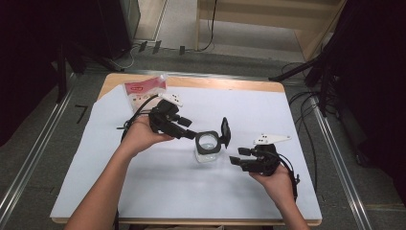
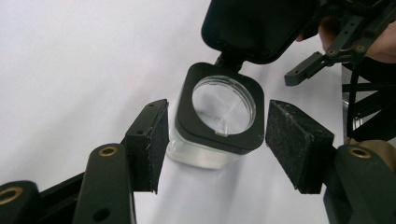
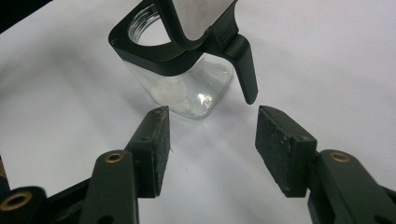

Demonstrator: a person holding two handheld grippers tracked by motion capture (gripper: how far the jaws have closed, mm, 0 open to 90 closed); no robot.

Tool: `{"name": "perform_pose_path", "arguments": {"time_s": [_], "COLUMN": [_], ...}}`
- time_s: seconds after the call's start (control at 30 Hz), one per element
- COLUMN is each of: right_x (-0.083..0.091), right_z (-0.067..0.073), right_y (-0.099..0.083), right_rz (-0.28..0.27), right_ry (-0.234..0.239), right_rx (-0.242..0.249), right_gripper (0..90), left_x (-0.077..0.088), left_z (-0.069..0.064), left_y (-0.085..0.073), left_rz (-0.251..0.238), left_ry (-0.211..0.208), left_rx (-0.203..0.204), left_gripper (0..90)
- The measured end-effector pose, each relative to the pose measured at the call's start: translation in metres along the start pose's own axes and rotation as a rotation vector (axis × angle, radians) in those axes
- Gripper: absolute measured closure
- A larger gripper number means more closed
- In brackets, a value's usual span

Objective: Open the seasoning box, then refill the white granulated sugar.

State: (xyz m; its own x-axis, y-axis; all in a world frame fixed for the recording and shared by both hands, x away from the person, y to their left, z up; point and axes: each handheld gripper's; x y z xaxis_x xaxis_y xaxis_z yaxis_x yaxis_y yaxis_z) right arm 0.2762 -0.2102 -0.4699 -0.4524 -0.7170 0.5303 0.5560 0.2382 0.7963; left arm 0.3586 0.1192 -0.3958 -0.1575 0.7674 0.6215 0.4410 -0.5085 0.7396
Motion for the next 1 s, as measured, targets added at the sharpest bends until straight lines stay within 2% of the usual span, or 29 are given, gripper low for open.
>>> {"name": "perform_pose_path", "arguments": {"time_s": [0.2, 0.53, 0.7, 0.77, 0.8, 0.9, 1.0], "right_x": [0.0, 0.0, 0.0, -0.002, -0.002, -0.007, -0.009], "right_z": [-0.003, -0.009, -0.012, -0.012, -0.012, -0.01, -0.008], "right_y": [0.002, 0.003, 0.005, 0.006, 0.006, 0.006, 0.007], "right_rz": [-0.004, 0.002, 0.0, 0.005, 0.005, 0.018, 0.02], "right_ry": [-0.004, -0.013, -0.011, -0.009, -0.009, 0.002, 0.009], "right_rx": [-0.003, -0.007, -0.004, 0.002, 0.002, 0.014, 0.019], "right_gripper": [45.3, 45.2, 46.0, 46.0, 46.0, 46.1, 46.1], "left_x": [0.007, 0.022, 0.033, 0.04, 0.04, 0.045, 0.05], "left_z": [0.007, 0.017, 0.022, 0.025, 0.025, 0.026, 0.029], "left_y": [-0.007, -0.016, -0.022, -0.026, -0.026, -0.031, -0.036], "left_rz": [0.005, -0.014, -0.024, -0.039, -0.039, -0.008, -0.016], "left_ry": [0.022, 0.066, 0.095, 0.1, 0.1, 0.134, 0.133], "left_rx": [0.019, 0.044, 0.058, 0.077, 0.077, 0.083, 0.095], "left_gripper": [40.2, 40.1, 40.1, 40.1, 40.2, 40.2, 40.0]}}
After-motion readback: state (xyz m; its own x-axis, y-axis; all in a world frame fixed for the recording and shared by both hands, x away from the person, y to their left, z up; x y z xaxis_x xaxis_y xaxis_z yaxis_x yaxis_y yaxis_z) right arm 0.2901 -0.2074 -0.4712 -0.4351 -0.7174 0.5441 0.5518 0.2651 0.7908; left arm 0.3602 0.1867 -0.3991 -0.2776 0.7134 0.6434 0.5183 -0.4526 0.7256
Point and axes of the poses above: each handheld gripper's, and its own axes: x roughly backward along the jaws, y roughly out of its top, z roughly to its left, and after that the axes turned 5 degrees about -z, right-handed
